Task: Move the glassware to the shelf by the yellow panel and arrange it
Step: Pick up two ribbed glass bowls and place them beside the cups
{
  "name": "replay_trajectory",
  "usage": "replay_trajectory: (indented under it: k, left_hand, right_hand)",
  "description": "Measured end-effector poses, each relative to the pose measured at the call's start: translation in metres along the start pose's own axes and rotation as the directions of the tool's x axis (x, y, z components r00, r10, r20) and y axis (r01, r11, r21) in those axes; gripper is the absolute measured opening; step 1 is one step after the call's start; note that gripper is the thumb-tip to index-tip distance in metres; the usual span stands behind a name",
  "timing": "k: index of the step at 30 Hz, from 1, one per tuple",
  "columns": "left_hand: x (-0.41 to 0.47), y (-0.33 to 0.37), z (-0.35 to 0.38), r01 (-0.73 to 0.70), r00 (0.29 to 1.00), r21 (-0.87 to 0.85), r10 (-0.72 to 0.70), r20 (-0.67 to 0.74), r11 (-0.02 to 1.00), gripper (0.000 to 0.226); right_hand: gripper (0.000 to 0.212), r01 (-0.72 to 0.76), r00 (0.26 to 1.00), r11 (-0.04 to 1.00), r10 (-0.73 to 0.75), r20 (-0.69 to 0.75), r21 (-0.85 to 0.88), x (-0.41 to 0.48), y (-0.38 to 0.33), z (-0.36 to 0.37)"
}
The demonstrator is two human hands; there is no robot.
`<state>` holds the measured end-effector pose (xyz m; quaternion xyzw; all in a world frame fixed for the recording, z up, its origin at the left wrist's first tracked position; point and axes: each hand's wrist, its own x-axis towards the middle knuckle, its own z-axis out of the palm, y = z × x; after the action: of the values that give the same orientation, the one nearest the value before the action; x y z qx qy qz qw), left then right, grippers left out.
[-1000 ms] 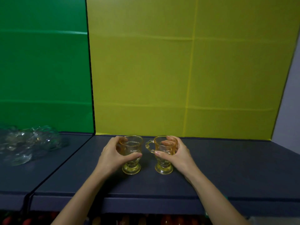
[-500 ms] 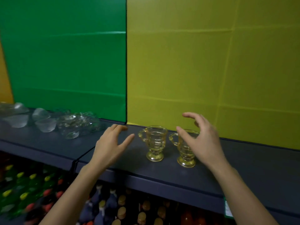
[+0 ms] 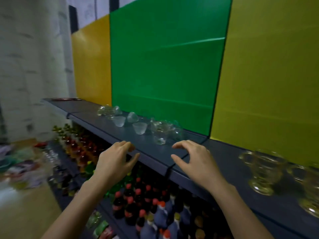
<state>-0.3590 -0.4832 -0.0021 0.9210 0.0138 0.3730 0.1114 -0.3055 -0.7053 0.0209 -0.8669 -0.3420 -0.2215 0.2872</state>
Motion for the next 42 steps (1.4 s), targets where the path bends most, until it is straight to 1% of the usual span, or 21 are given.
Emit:
replay_trajectory:
  k: [3,7,11,16,18,22,25,32,34,37,39,42]
  left_hand:
    - [0.001,-0.052,-0.014,0.000,1.000,0.076,-0.002,0.022,0.997,0.030]
    - [0.002,-0.119,-0.027,0.016,0.999,0.122,-0.020,0.039,0.992,0.030]
    - [0.005,-0.177,-0.033,0.016,0.998,0.111,-0.023,0.063,0.994,0.029]
    - [0.018,-0.228,-0.025,0.029,0.994,0.079,-0.037,0.106,0.996,0.029]
    - [0.026,-0.244,-0.018,0.040,0.992,0.066,-0.047,0.113,0.997,0.029]
    - [0.048,-0.274,0.003,0.040,0.996,0.009,-0.041,0.080,0.999,0.032]
    - [0.071,-0.293,0.024,-0.005,0.998,0.002,0.005,0.070,1.000,0.034]
    - [0.151,-0.326,0.071,-0.123,0.992,-0.063,0.125,0.030,0.990,0.040]
    - [0.174,-0.331,0.083,-0.141,0.989,-0.110,0.146,0.033,0.984,0.043]
    - [0.200,-0.338,0.102,-0.081,0.992,-0.305,0.107,0.069,0.949,0.053]
    - [0.213,-0.341,0.114,-0.035,0.989,-0.423,0.092,0.115,0.905,0.067]
    - [0.232,-0.344,0.134,0.030,0.979,-0.514,0.080,0.190,0.857,0.091]
  right_hand:
    - [0.026,0.004,0.999,0.998,-0.006,0.037,0.061,0.031,-0.025,0.041]
    - [0.028,-0.011,0.998,0.994,0.003,0.068,0.112,0.071,-0.059,0.099]
    - [0.030,-0.054,0.997,0.991,0.046,0.069,0.123,0.105,-0.084,0.148]
    - [0.029,-0.120,0.993,0.984,0.116,0.036,0.131,0.145,-0.097,0.191]
    - [0.028,-0.146,0.989,0.980,0.146,0.016,0.136,0.158,-0.097,0.203]
    - [0.030,-0.202,0.978,0.970,0.207,-0.022,0.132,0.186,-0.090,0.224]
    - [0.031,-0.237,0.964,0.964,0.248,-0.091,0.118,0.205,-0.080,0.237]
    - [0.036,-0.321,0.903,0.943,0.333,-0.272,0.090,0.250,-0.055,0.257]
    - [0.039,-0.353,0.882,0.932,0.361,-0.303,0.081,0.261,-0.048,0.258]
    - [0.050,-0.415,0.833,0.907,0.409,-0.372,0.068,0.269,-0.039,0.261]
    - [0.061,-0.469,0.797,0.882,0.443,-0.411,0.041,0.270,-0.035,0.261]
    - [0.077,-0.564,0.748,0.826,0.508,-0.426,-0.006,0.267,-0.030,0.260]
